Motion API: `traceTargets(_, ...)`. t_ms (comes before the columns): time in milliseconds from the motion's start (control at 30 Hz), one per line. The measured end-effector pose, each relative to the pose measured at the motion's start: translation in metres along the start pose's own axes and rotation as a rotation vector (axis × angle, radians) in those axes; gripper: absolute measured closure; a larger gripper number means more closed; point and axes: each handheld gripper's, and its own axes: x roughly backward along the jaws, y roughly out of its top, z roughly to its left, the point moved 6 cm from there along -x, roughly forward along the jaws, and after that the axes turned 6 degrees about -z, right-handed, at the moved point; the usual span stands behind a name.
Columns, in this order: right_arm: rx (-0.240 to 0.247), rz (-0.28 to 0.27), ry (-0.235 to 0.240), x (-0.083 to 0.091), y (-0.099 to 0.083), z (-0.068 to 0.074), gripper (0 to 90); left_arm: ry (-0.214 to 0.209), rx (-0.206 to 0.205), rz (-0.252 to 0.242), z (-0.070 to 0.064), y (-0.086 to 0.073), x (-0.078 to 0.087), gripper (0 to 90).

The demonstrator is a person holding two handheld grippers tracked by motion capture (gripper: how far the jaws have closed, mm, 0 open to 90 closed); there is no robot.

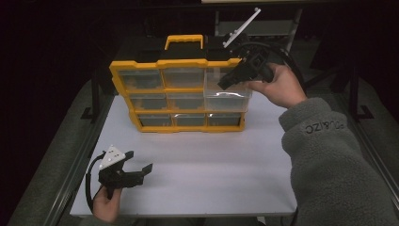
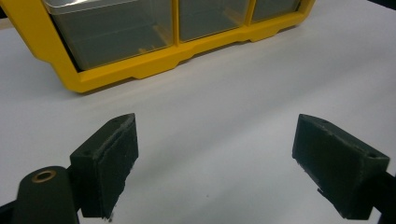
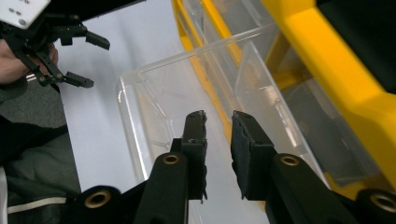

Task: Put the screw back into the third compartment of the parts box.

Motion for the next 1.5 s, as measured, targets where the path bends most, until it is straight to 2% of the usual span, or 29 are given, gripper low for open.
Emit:
traceTargets(67, -0.001, -0.018, -0.012, 0.010, 0.000, 0.000, 70.4, -0.001, 0.023, -0.009, -0.002, 0.000, -0.001, 13.7)
traceTargets(233, -0.012, -0.039, -0.033, 0.026, -0.002, -0.001, 67.7, 0.000, 0.026, -0.009, -0.002, 0.000, -0.001, 13.7)
traceTargets(267, -0.019, -0.051, -0.039, 0.034, -0.003, 0.000, 66.4, 0.002, 0.013, -0.004, -0.001, 0.000, -0.001, 13.7)
traceTargets(300, -0.017, -0.059, -0.047, 0.038, -0.003, -0.001, 65.8, 0.001, 0.021, -0.019, -0.001, 0.000, -0.002, 13.7)
traceTargets(400, -0.026, -0.073, -0.063, 0.049, -0.006, -0.002, 64.3, 0.001, 0.005, -0.004, 0.000, 0.000, -0.001, 13.7)
traceTargets(533, -0.040, -0.088, -0.085, 0.064, -0.011, -0.003, 61.7, 0.006, 0.017, -0.008, 0.000, 0.001, 0.001, 13.7)
traceTargets(567, -0.044, -0.091, -0.090, 0.067, -0.012, -0.003, 61.1, 0.006, 0.024, -0.023, 0.000, 0.002, 0.000, 13.7)
traceTargets(700, -0.045, -0.101, -0.105, 0.077, -0.016, -0.003, 59.8, 0.001, 0.021, -0.027, 0.000, 0.002, -0.001, 13.7)
traceTargets(933, -0.064, -0.105, -0.136, 0.099, -0.035, 0.000, 55.4, -0.003, -0.002, -0.001, 0.000, 0.001, -0.001, 13.7)
traceTargets(1000, -0.065, -0.105, -0.141, 0.100, -0.041, -0.001, 54.5, -0.002, 0.017, -0.016, -0.002, 0.002, -0.002, 13.7)
traceTargets(1067, -0.072, -0.105, -0.147, 0.101, -0.047, -0.003, 54.0, -0.003, 0.019, -0.014, -0.002, 0.001, -0.002, 13.7)
traceTargets(1267, -0.102, -0.118, -0.141, 0.103, -0.067, -0.005, 51.2, -0.003, -0.001, -0.014, 0.000, 0.002, -0.002, 13.7)
traceTargets(1300, -0.107, -0.123, -0.139, 0.103, -0.069, -0.006, 50.8, -0.004, 0.006, -0.019, -0.001, 0.002, -0.003, 13.7)
traceTargets(1500, -0.127, -0.127, -0.133, 0.095, -0.090, -0.005, 49.4, -0.004, 0.000, -0.018, -0.001, 0.003, -0.002, 13.7)
